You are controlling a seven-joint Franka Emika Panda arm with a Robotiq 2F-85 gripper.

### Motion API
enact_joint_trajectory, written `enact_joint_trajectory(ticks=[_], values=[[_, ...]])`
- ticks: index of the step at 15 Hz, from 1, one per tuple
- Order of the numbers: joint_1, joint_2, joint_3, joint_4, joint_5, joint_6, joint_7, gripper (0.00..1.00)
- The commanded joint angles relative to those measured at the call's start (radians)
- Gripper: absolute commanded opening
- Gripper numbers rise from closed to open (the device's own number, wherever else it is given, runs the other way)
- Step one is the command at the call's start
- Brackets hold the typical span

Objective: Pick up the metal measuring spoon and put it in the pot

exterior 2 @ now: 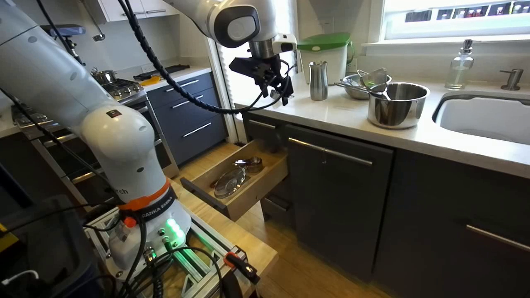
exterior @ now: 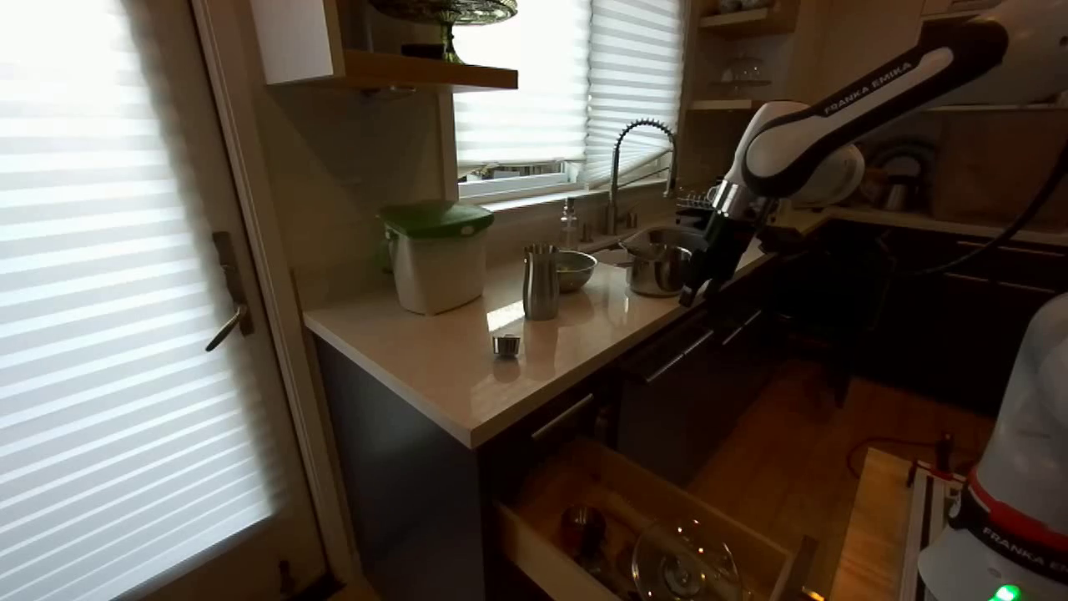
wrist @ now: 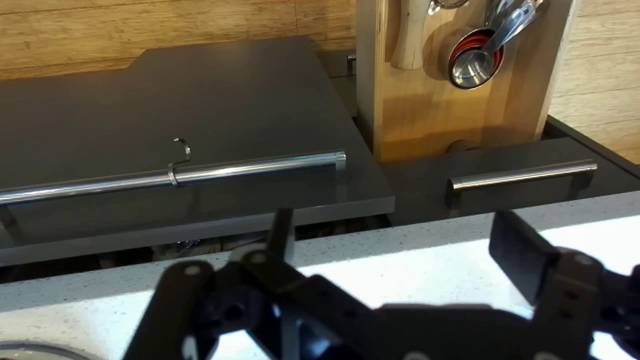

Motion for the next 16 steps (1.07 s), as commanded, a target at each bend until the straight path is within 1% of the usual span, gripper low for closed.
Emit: enact_joint_trajectory(ticks=[1,13,15,16], values=[[-0.019,0.002,0.018,0.001,0.01,-0.003,-0.007,1.0],[-0.019,0.002,0.018,0.001,0.01,-0.003,-0.007,1.0],[0.01,0.02,0.02,-0.001,0.075,0.096,0.005,1.0],[0.041,0.013,0.017,0.006,0.145,0.162,0.001,1.0]])
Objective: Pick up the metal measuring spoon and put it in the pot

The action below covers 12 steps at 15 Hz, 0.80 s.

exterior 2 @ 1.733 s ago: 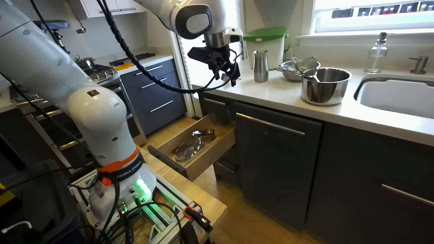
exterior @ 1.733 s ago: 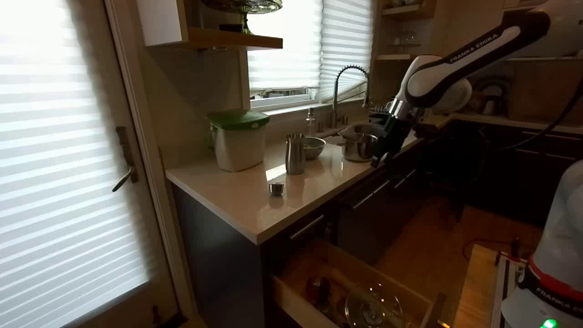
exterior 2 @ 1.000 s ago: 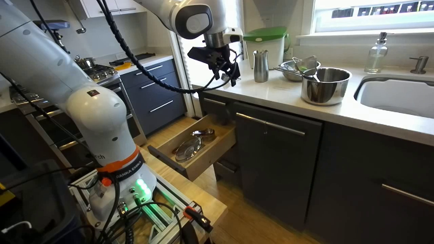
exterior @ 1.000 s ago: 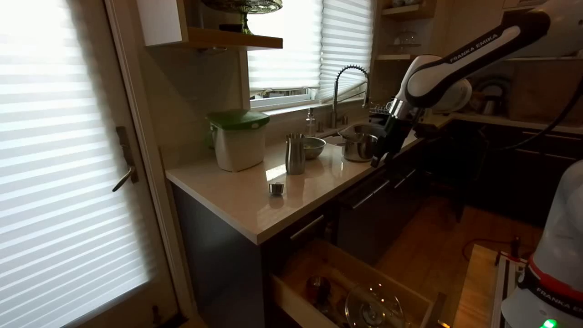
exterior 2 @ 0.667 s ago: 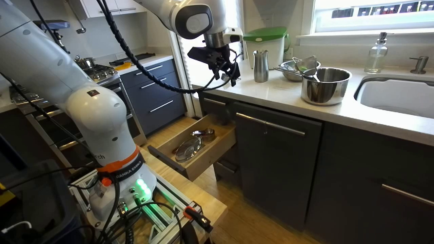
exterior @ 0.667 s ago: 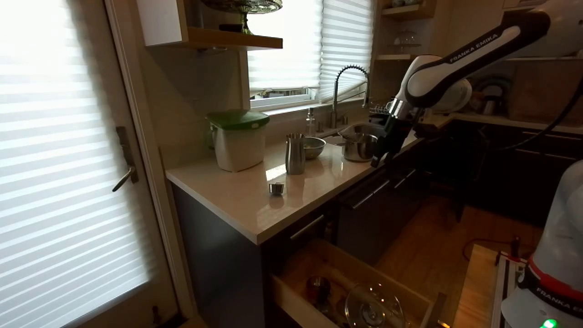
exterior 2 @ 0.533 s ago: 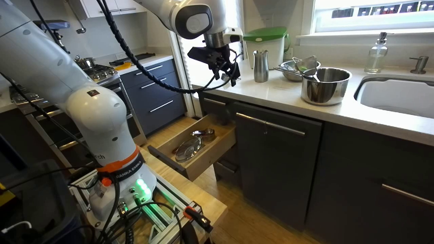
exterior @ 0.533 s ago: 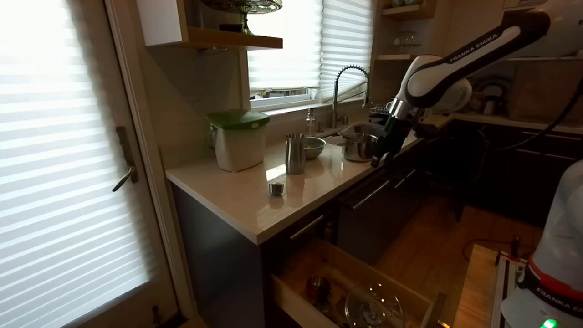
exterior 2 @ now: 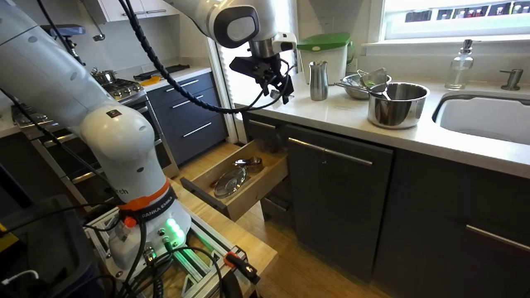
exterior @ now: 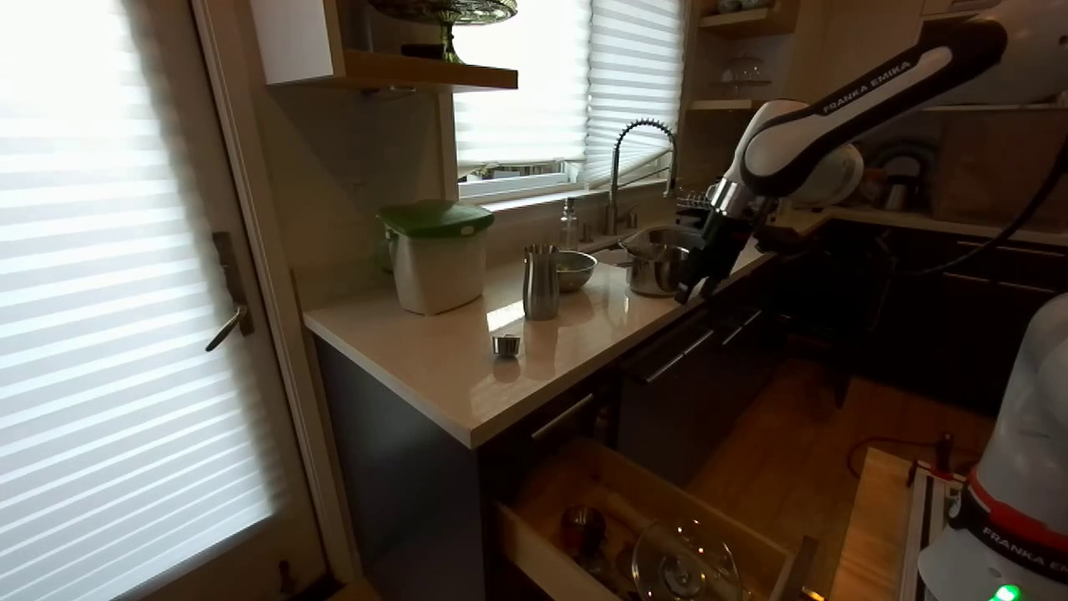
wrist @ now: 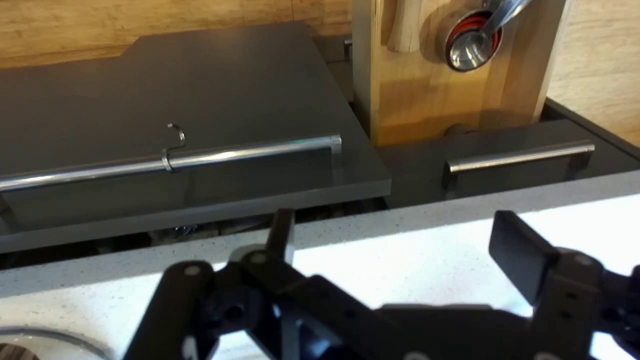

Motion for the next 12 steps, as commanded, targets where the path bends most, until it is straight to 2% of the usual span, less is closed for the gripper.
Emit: enact_joint_trajectory(ticks=[1,3,4,6,8,10,11,12], values=[[0.055,0.009,0.019,0.021,0.15,0.173,0.004,1.0],[0.099,0.016,0.019,0.061,0.219,0.273,-0.001,1.0],[0.138,0.022,0.0,0.099,0.275,0.291,-0.016,1.0],[0.15,0.048,-0.001,0.185,0.312,0.278,0.026,1.0],[0.134,0.081,-0.009,0.303,0.322,0.154,0.069,1.0],[0.148,0.11,-0.041,0.403,0.396,0.013,0.055,1.0],[0.105,0.058,0.017,0.307,0.342,0.108,0.057,1.0],[0.1,0.073,0.011,0.352,0.366,0.056,0.056,1.0]])
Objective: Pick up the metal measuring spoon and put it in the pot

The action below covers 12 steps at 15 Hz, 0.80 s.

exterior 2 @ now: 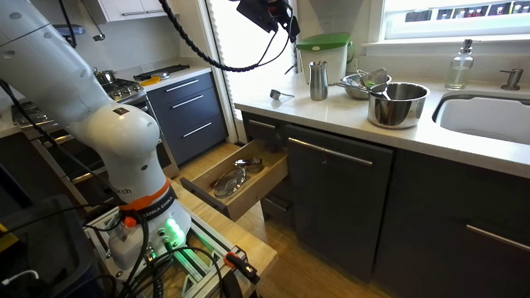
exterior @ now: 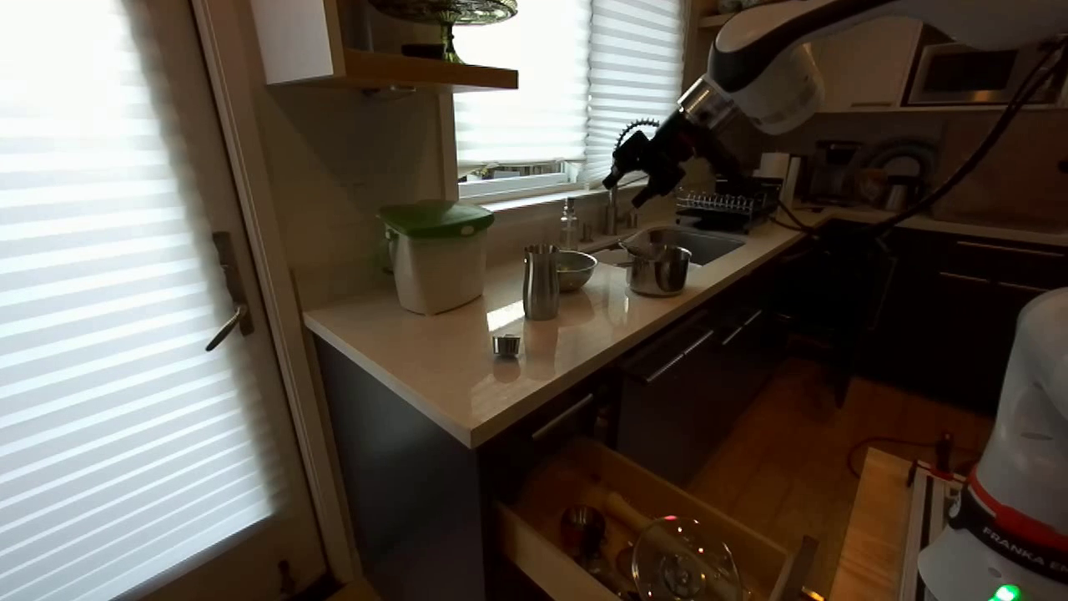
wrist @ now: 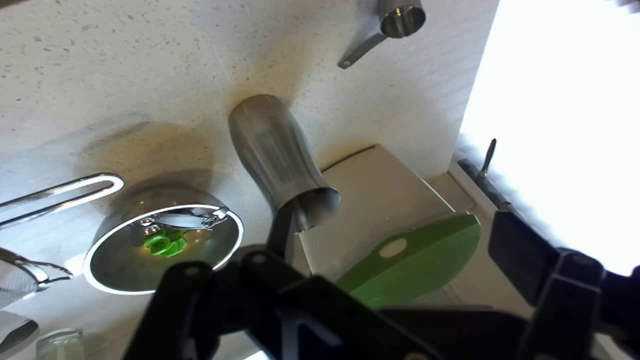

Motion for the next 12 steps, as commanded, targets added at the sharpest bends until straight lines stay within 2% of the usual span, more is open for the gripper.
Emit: enact_joint_trajectory(ticks=[1,4,5,7,10,12], values=[[-0.033,0.015,0.023,0.029,0.024,-0.029,-0.008,1.0],[-0.033,0.033,0.023,0.045,0.032,-0.037,-0.008,1.0],[-0.041,0.081,0.037,0.069,0.014,-0.051,0.038,1.0],[-0.06,0.178,0.101,0.119,-0.098,-0.093,0.113,1.0],[-0.063,0.316,0.201,0.198,-0.263,-0.084,0.226,1.0],[-0.051,0.417,0.249,0.281,-0.383,-0.122,0.289,1.0]])
